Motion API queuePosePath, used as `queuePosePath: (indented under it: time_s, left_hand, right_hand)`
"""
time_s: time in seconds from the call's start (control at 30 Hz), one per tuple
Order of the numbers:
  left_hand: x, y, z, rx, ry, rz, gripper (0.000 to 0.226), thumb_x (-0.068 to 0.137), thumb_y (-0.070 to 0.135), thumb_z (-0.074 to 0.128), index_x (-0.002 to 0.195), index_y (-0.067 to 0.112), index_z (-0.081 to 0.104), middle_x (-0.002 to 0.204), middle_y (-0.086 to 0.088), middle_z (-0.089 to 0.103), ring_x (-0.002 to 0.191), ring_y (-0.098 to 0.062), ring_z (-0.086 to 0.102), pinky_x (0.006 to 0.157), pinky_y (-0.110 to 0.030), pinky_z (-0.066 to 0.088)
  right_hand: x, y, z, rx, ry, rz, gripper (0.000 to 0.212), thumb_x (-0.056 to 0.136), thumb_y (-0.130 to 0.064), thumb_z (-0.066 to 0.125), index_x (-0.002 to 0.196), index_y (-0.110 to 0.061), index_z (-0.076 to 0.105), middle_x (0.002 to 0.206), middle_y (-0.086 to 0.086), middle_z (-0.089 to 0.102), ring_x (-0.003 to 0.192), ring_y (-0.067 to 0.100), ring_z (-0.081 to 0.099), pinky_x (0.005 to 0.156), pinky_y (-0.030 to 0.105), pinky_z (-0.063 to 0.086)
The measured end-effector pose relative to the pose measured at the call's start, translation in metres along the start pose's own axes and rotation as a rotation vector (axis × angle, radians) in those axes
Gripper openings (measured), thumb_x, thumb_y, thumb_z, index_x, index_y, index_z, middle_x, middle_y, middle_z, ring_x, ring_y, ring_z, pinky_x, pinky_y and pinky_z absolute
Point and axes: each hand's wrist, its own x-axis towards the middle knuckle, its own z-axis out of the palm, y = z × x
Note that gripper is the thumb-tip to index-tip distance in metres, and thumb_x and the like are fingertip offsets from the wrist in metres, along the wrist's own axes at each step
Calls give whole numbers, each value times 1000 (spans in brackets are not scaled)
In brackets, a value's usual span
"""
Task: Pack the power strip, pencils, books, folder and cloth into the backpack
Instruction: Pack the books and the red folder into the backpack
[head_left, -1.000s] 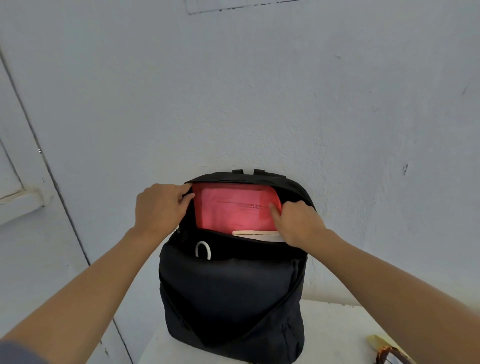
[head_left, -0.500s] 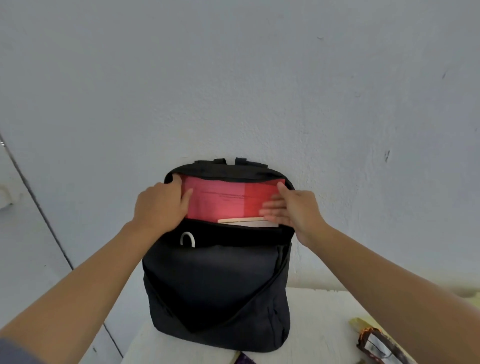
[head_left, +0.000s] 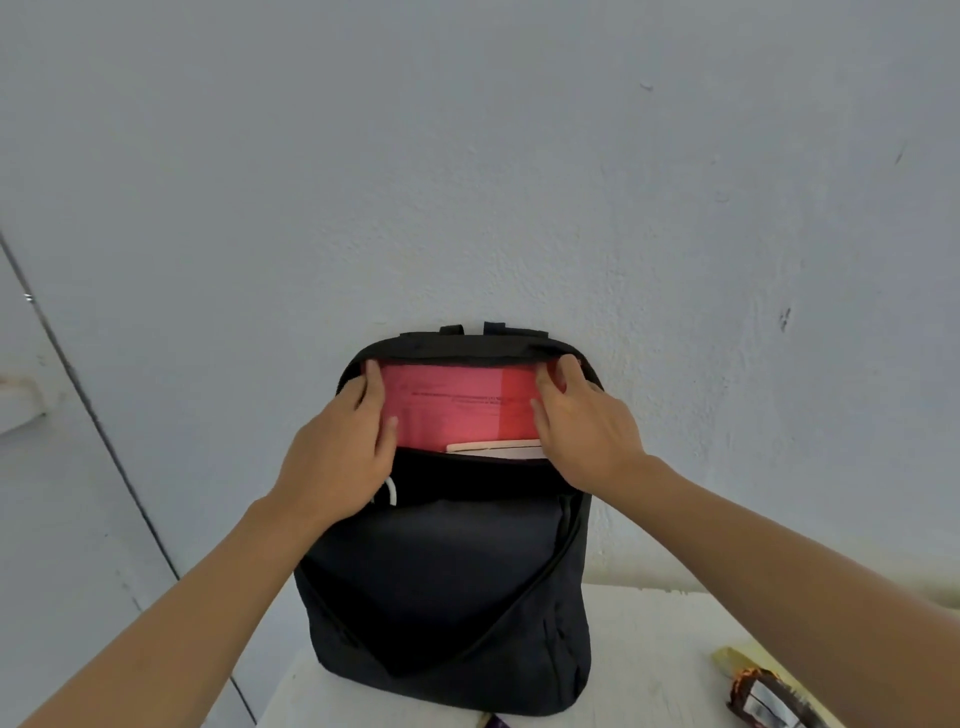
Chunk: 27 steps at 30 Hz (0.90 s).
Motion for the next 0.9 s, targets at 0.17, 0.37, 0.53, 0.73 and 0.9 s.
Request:
queuePosePath:
  time_s: [0.17, 0.37, 0.53, 0.73, 0.9]
  left_hand:
    - [6, 6, -9, -30, 153, 80, 36, 102, 31, 53, 135, 19, 63, 119, -1, 63, 105, -22, 61, 74, -33, 50]
    - [51, 25, -18, -64, 229, 216, 20, 94, 24, 68, 112, 16, 63, 102, -2, 58, 93, -23, 57, 74, -40, 52]
    - [76, 59, 3, -37, 169, 357, 25, 91, 28, 71, 112, 16, 64, 100, -4, 59, 91, -25, 55, 77, -42, 50]
    - [96, 88, 11, -189, 265, 219, 10, 100, 22, 55, 106, 14, 59, 93, -1, 53, 83, -23, 53, 75, -44, 48]
    - [84, 100, 13, -77, 298, 509, 8, 89, 18, 71, 93, 17, 64, 83, 1, 53, 75, -20, 53, 73, -36, 37]
  right_hand:
    - [-6, 7, -7, 130, 129, -41, 36, 99, -21, 53, 134, -12, 55, 120, 7, 57, 55, 21, 54, 46, 28, 39]
    - [3, 18, -21, 374, 281, 205, 30, 91, -24, 67, 118, -21, 54, 107, -3, 49, 78, 15, 55, 58, 31, 47]
    - [-6, 37, -10, 453, 91, 285, 27, 90, -7, 64, 112, -16, 51, 94, -1, 54, 82, 21, 58, 66, 31, 42]
    - [-12, 52, -19, 427, 170, 197, 10, 95, -19, 59, 105, -15, 60, 90, -2, 60, 69, 17, 58, 62, 34, 49]
    - [-11, 49, -19, 166, 302, 30, 24, 101, -30, 44, 89, -16, 60, 71, -5, 57, 47, 17, 49, 39, 32, 42]
